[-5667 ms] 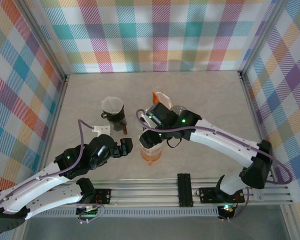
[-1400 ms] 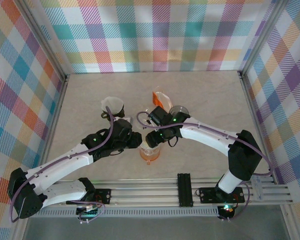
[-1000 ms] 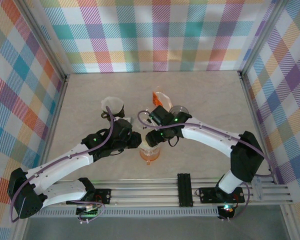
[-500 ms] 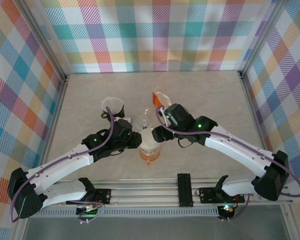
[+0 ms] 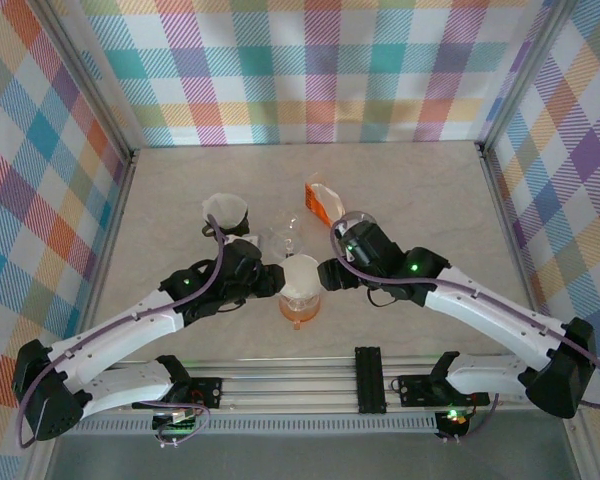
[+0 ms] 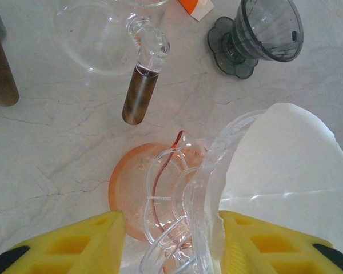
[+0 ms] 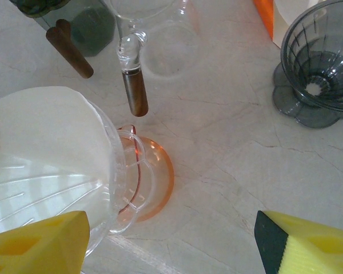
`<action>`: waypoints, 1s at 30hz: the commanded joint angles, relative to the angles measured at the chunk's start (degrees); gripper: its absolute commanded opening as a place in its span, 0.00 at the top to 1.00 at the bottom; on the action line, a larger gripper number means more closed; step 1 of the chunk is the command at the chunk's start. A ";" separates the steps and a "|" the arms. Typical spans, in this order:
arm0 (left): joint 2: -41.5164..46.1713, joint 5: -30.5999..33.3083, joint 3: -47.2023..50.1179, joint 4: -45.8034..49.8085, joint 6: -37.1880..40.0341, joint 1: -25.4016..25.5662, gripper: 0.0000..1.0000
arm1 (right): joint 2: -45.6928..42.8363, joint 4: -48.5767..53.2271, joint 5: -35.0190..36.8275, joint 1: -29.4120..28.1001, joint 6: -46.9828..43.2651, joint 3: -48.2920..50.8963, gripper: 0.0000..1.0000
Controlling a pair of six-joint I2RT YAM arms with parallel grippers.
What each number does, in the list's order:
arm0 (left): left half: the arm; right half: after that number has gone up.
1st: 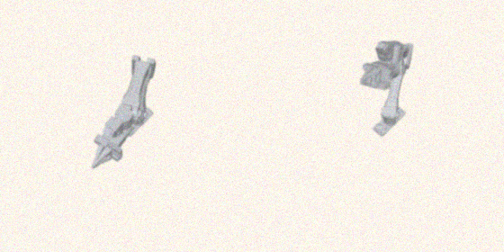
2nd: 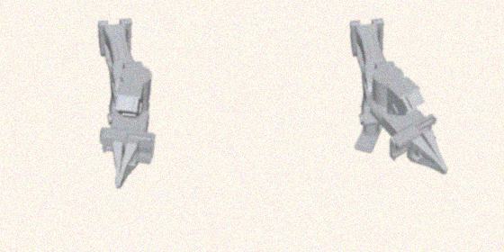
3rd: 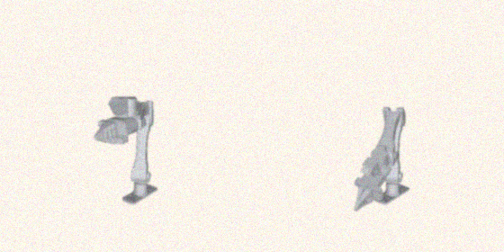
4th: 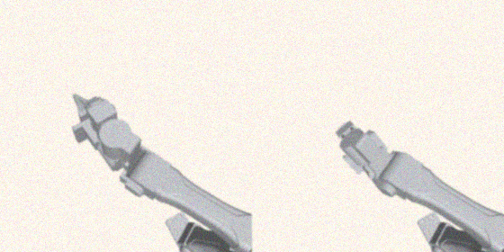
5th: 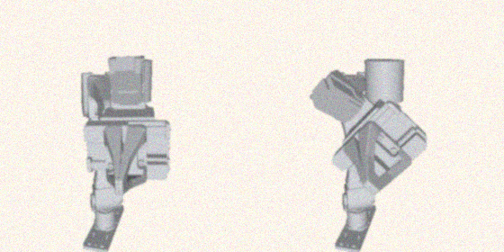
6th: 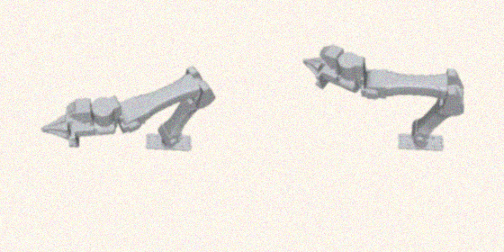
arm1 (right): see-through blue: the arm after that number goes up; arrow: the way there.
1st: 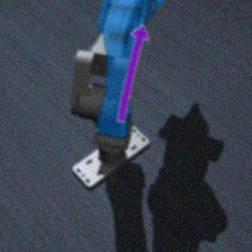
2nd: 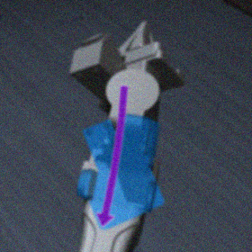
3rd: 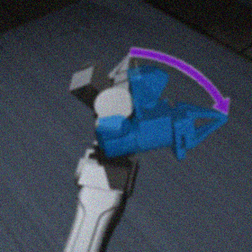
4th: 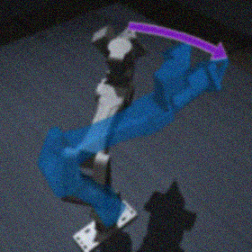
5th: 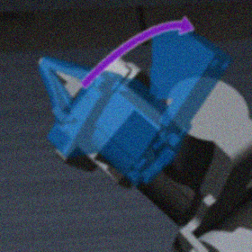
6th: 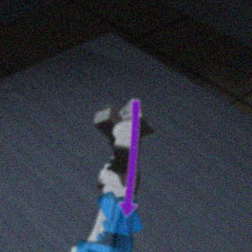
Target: Place the coffee filter in the dripper
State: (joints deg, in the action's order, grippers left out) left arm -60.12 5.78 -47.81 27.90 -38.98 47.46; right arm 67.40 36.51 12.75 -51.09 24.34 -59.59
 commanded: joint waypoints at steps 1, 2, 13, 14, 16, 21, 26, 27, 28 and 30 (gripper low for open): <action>1.49 1.21 0.27 1.02 -0.05 -0.67 0.51 | -1.17 -1.57 1.57 -0.43 1.93 1.36 0.22; 1.65 1.17 0.20 0.86 -0.18 -0.70 0.49 | -1.42 -1.55 1.97 -0.46 2.04 1.71 0.22; 6.58 2.42 -0.31 2.22 -0.86 -0.67 0.33 | -5.73 -1.90 4.03 0.96 5.12 8.81 0.31; 7.47 2.63 -0.35 2.54 -0.85 -0.68 0.29 | -5.67 -2.54 2.47 1.76 5.42 9.68 0.34; 9.19 3.31 -0.40 3.25 -0.68 -0.69 0.22 | -5.31 -4.49 -0.48 3.06 5.63 11.63 0.39; 15.11 7.29 0.09 6.52 0.12 -0.66 0.10 | -1.87 -11.15 -9.02 6.63 6.53 15.40 0.47; 20.79 9.91 1.86 10.07 0.74 -0.65 0.02 | 4.48 -19.48 -17.32 9.44 7.52 18.74 0.50; 21.66 10.15 2.23 10.49 0.64 -0.65 0.01 | 6.09 -20.67 -18.49 9.44 7.86 18.95 0.50; 22.39 10.20 2.60 10.84 0.49 -0.60 0.00 | 7.21 -21.73 -19.23 9.43 8.22 19.19 0.51; 23.66 10.17 3.33 11.38 0.14 -0.63 0.00 | 9.27 -23.78 -19.91 9.43 9.09 19.88 0.53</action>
State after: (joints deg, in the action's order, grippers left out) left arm -37.89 14.15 -45.84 36.38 -39.16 47.42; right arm 74.96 18.94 -2.15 -41.67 31.46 -40.77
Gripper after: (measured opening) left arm 0.999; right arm 0.480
